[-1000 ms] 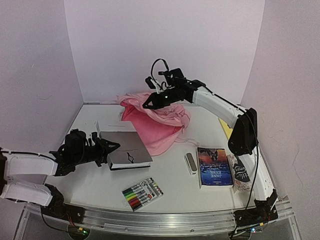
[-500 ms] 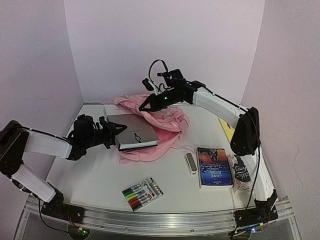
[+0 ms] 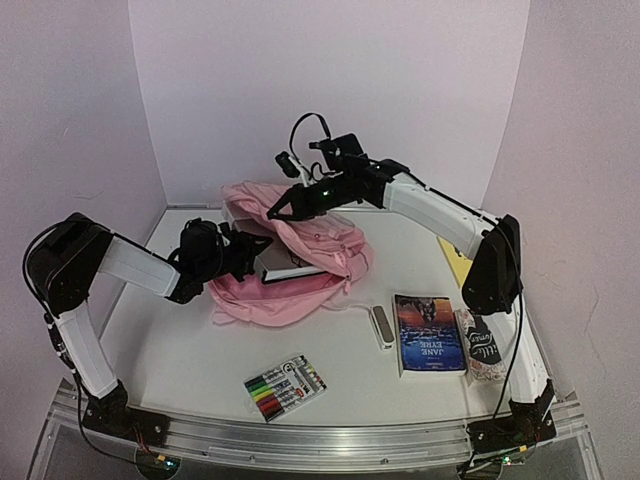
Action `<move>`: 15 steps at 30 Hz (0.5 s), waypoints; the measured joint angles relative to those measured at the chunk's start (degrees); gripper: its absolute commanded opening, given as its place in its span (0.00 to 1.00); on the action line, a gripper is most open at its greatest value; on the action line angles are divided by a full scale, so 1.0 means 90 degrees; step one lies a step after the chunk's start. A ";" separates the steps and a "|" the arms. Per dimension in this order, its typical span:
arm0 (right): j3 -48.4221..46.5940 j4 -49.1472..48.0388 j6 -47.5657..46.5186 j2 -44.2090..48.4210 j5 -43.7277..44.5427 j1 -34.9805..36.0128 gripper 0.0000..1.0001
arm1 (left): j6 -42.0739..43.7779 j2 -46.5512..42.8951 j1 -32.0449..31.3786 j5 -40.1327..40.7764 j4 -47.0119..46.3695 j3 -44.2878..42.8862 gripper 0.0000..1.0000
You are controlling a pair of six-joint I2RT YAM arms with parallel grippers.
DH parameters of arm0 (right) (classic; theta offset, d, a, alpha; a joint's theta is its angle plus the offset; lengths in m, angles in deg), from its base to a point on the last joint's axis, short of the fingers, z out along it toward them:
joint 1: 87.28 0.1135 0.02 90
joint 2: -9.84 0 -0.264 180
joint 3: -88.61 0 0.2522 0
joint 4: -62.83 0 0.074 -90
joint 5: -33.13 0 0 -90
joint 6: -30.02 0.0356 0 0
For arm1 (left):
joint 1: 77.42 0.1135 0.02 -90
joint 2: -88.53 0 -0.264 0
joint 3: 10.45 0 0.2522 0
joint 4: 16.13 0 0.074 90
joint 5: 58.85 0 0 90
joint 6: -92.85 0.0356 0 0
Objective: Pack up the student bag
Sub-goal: Place the book in the student bag.
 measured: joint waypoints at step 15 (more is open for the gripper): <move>-0.0212 -0.0065 0.0459 -0.0007 -0.0357 0.0039 0.00 | -0.0121 0.1698 -0.0388 0.0628 -0.0250 -0.1335 0.09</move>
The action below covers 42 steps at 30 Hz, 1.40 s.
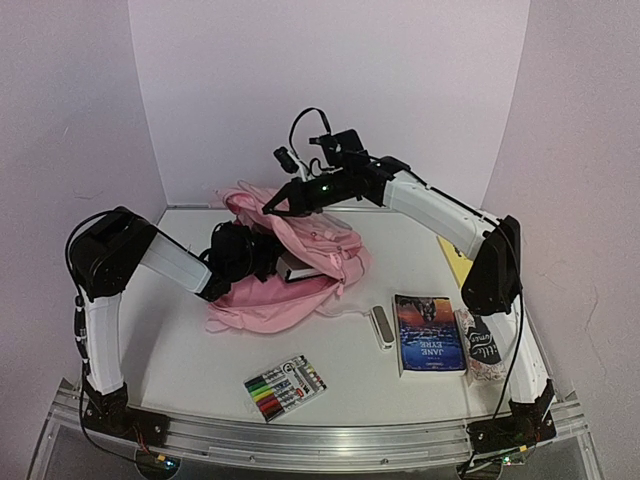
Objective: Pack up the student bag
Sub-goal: Place the book in the student bag.
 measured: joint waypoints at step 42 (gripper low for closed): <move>0.0087 -0.0883 0.1398 -0.0279 -0.0633 -0.0357 0.00 | 0.0073 0.0652 -0.0191 0.0201 0.0297 -0.0735 0.27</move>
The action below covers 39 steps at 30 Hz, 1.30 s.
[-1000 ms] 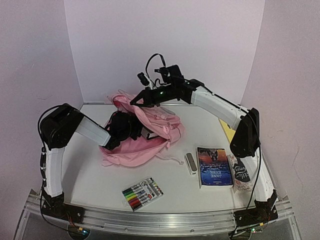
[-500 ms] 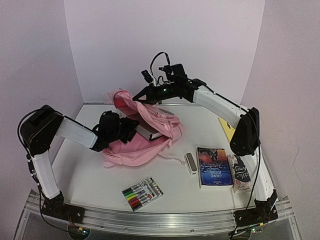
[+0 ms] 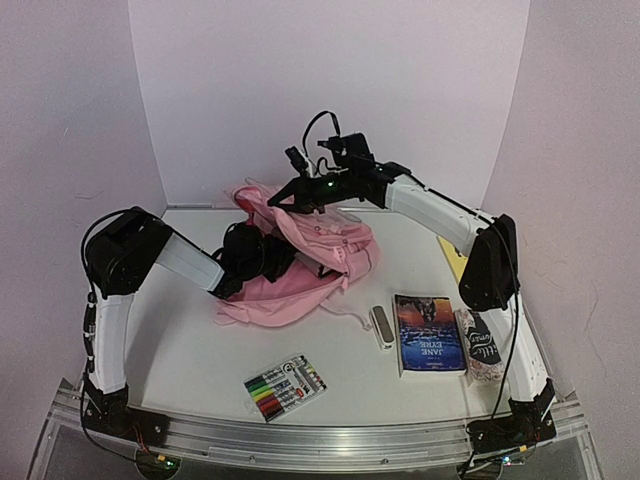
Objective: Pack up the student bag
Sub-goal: Place the book in the student bag, then move the book to the corner of the board.
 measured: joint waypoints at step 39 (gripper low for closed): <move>0.2569 0.2346 -0.3788 0.2127 0.1265 -0.1590 0.98 | 0.3157 -0.4615 -0.0166 -0.0298 0.6003 0.0691 1.00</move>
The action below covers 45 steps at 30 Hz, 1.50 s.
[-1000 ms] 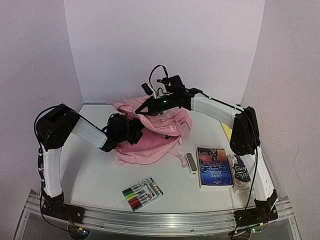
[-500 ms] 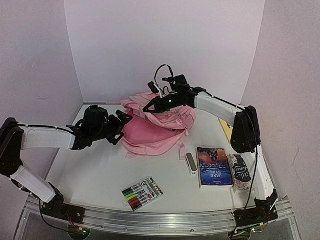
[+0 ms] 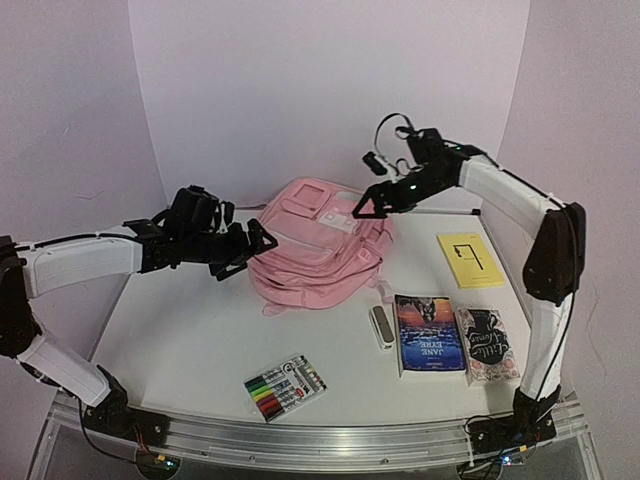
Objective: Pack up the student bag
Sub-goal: Move the book to the corner of the board.
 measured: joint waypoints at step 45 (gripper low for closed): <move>0.6410 0.0893 -0.6761 0.2262 0.4833 -0.2789 0.96 | 0.0717 0.1099 -0.0728 -0.1329 0.0279 -0.0665 0.93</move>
